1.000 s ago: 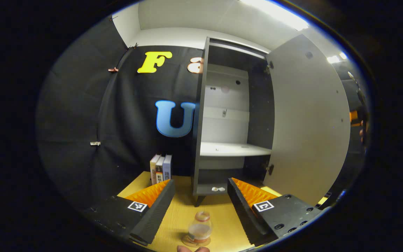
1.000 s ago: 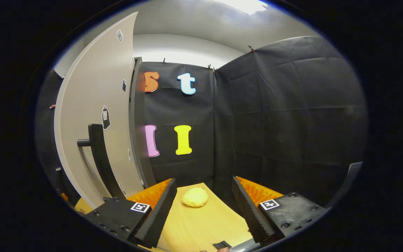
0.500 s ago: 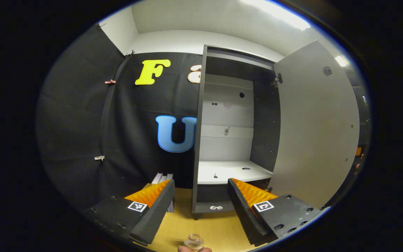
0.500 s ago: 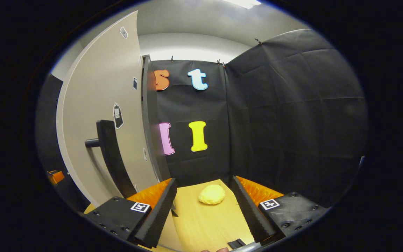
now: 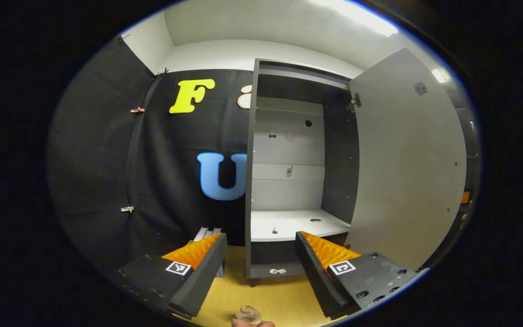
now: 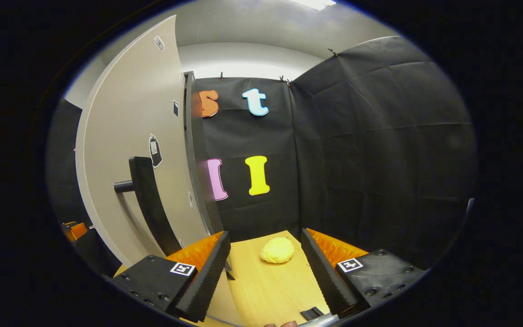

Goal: Open the cabinet door with the right hand, grasp the bottle in the cabinet with the left hand and place it on the coaster, then close the cabinet door with the right hand.

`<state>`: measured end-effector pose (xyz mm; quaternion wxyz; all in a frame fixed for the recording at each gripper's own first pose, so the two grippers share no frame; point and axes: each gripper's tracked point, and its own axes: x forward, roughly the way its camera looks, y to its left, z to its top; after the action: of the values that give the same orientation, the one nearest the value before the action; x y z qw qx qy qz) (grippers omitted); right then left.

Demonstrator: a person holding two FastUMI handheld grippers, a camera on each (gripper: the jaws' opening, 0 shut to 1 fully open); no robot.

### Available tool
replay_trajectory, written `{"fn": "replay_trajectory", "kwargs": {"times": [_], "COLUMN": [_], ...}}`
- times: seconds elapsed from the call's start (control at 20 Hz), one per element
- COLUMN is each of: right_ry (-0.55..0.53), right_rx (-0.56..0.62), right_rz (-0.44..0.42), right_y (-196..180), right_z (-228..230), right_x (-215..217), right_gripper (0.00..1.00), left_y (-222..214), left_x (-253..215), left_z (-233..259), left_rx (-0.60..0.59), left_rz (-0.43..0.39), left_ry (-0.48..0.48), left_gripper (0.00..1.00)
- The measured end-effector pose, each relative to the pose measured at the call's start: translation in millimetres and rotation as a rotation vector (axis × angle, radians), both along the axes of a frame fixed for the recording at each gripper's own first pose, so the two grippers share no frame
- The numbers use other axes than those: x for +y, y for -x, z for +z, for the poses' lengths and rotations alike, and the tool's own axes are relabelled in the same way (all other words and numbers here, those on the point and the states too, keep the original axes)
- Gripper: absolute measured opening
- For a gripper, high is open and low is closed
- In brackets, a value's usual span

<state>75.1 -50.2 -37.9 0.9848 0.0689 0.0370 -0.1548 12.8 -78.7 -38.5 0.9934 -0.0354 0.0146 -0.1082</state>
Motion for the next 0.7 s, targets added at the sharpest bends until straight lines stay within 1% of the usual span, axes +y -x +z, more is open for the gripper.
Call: {"fn": "replay_trajectory", "kwargs": {"times": [0.05,0.15,0.2,0.35,0.45,0.5,0.55,0.6,0.65,0.7], "right_ry": [-0.004,-0.008,-0.013,-0.032,-0.048,-0.056,-0.061,-0.068,-0.074,-0.080], "right_rx": [0.004,0.002,0.002,0.001,0.001,0.003,0.003,0.004,0.006,0.008], "right_rz": [0.007,0.012,0.017,0.045,0.070,0.085,0.102,0.121,0.141,0.164], "right_y": [-1.0,1.8,1.5,0.3,-1.1,-0.3,-1.0,-0.9,-1.9,-3.2], "right_z": [-1.1,-0.7,-1.2,-2.0,-3.2,-3.4,-3.4,-4.1,-3.9,-4.5], "right_x": [3.7,9.0,11.7,24.5,34.4,39.8,45.9,51.8,58.4,65.4], "right_gripper": [0.98,0.97,0.97,0.97,0.97,0.97,0.97,1.00,0.97,0.97], "left_y": [0.4,2.5,2.7,5.1,6.4,6.2,5.7,4.9,4.7,4.3], "left_x": [-0.8,0.0,1.1,4.2,7.1,7.7,8.6,9.8,11.1,13.3], "left_z": [-0.2,-0.9,-1.4,0.0,1.3,0.8,0.6,-1.0,-1.0,-2.5], "left_rx": [0.003,0.004,0.002,-0.006,-0.015,-0.018,-0.017,-0.017,-0.017,-0.016], "left_rz": [-0.005,-0.007,-0.007,-0.009,-0.006,-0.006,-0.006,-0.005,-0.003,-0.001], "left_ry": [0.001,-0.001,-0.003,-0.009,-0.014,-0.015,-0.016,-0.018,-0.019,-0.019], "left_gripper": [0.95,0.95,0.92,0.94,0.95,0.92,0.95,0.95,0.95,0.95]}}
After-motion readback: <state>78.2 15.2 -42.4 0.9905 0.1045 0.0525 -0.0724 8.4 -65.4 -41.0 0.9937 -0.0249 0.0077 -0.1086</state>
